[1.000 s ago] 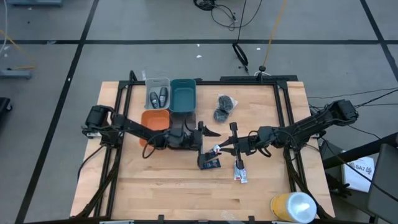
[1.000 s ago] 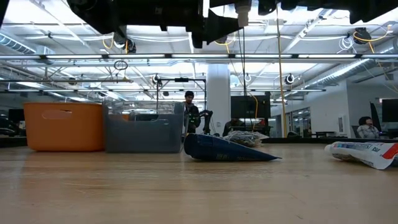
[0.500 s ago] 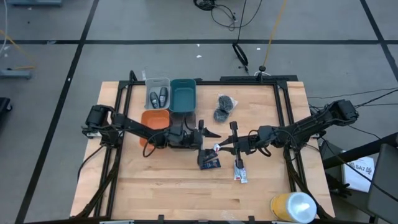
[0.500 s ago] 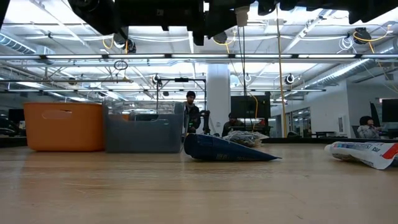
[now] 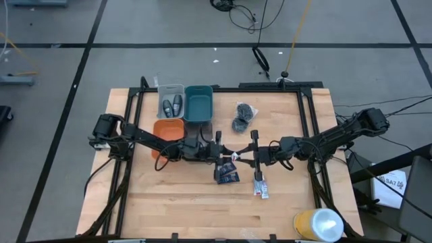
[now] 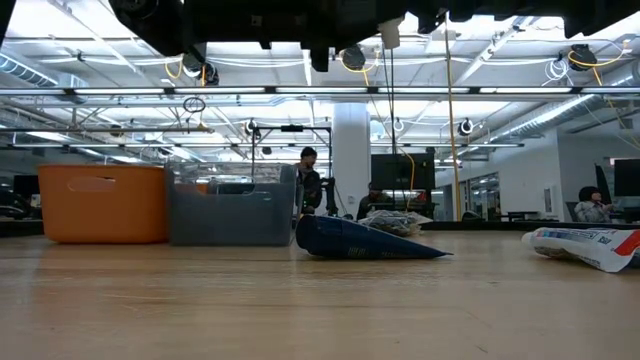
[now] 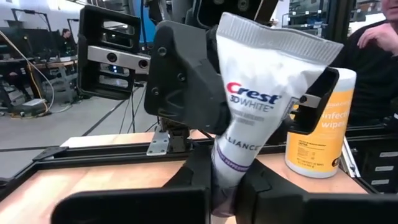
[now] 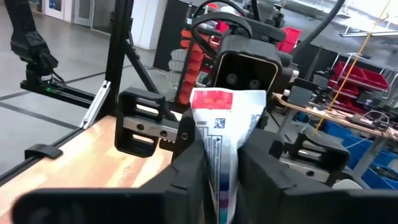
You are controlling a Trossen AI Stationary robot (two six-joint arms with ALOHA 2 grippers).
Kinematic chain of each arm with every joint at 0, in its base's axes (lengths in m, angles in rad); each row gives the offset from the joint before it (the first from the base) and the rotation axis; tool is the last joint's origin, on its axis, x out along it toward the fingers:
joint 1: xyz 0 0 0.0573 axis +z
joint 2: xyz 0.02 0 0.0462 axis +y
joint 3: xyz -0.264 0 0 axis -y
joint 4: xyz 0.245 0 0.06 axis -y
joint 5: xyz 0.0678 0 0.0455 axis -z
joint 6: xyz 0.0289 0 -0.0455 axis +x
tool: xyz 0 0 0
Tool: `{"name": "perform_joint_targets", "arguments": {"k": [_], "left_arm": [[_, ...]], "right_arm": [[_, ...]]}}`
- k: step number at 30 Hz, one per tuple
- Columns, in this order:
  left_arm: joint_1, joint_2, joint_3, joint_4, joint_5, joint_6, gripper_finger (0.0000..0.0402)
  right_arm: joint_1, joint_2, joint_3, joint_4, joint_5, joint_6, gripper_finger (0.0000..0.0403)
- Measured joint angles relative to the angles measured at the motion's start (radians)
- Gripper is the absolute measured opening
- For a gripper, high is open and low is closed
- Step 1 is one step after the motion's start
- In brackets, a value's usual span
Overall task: Pick & Place Travel size toiletries
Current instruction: Put the right white toothpaste into the orange bin
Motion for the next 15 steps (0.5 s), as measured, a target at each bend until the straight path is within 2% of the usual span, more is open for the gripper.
{"name": "perform_joint_targets", "arguments": {"k": [3,7,12,15], "left_arm": [[0.000,-0.012,-0.001,-0.026,-0.025,0.000,0.0027],[-0.005,-0.078,-0.001,-0.160,-0.122,-0.006,0.0033],[-0.043,-0.228,-0.002,-0.415,-0.278,-0.011,0.0008],[-0.082,-0.320,-0.002,-0.643,-0.414,-0.069,0.0011]], "right_arm": [[0.000,-0.012,0.000,-0.018,0.001,-0.002,0.0135],[0.004,-0.060,-0.001,-0.082,0.009,-0.003,0.0185],[0.015,-0.144,-0.001,-0.206,0.000,0.013,0.0218],[0.013,-0.188,-0.001,-0.285,0.002,0.054,0.0223]]}}
